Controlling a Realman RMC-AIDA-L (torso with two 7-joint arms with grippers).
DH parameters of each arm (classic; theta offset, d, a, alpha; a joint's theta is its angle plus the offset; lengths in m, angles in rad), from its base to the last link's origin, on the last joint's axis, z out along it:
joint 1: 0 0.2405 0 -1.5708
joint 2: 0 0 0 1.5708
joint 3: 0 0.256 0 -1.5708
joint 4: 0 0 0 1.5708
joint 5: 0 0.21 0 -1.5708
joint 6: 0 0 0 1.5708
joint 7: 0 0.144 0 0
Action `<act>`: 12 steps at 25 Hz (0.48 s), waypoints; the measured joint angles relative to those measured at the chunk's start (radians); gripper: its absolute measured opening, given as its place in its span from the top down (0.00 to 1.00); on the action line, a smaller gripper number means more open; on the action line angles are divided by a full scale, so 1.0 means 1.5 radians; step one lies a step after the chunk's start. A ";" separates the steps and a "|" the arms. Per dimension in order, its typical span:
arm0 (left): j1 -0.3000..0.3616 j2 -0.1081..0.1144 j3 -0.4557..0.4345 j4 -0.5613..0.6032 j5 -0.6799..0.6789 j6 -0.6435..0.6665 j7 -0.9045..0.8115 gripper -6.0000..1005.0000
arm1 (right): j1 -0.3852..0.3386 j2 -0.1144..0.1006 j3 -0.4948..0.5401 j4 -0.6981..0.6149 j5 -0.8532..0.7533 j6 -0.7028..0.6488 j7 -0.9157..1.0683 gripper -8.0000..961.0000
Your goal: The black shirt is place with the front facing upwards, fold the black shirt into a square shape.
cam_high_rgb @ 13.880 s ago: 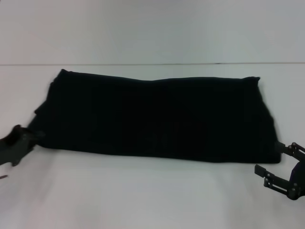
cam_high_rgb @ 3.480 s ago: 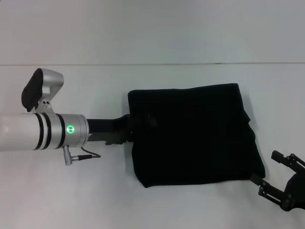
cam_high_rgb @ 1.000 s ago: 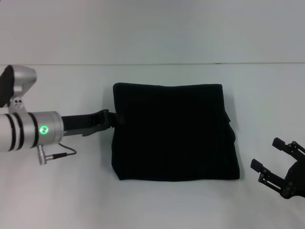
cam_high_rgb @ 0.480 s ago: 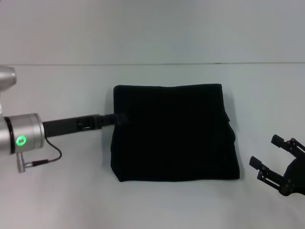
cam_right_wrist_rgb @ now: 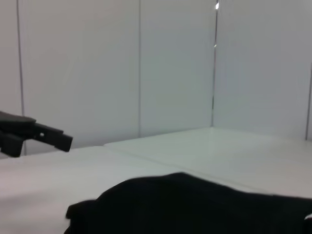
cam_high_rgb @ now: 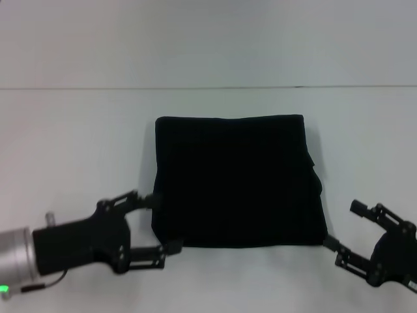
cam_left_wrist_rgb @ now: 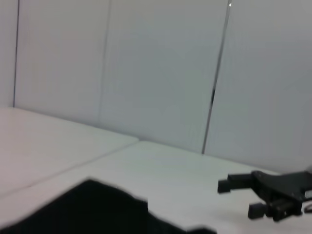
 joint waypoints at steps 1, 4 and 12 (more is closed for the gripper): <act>0.010 0.001 0.000 -0.006 0.001 -0.002 0.002 0.11 | -0.004 0.000 -0.005 0.003 0.000 0.004 -0.004 0.12; 0.043 0.002 -0.005 -0.018 0.002 -0.017 0.023 0.08 | -0.011 0.000 -0.012 0.015 0.000 0.022 -0.022 0.12; 0.068 0.003 -0.006 -0.030 0.002 -0.047 0.037 0.06 | -0.011 -0.001 -0.013 0.024 -0.017 0.042 -0.024 0.12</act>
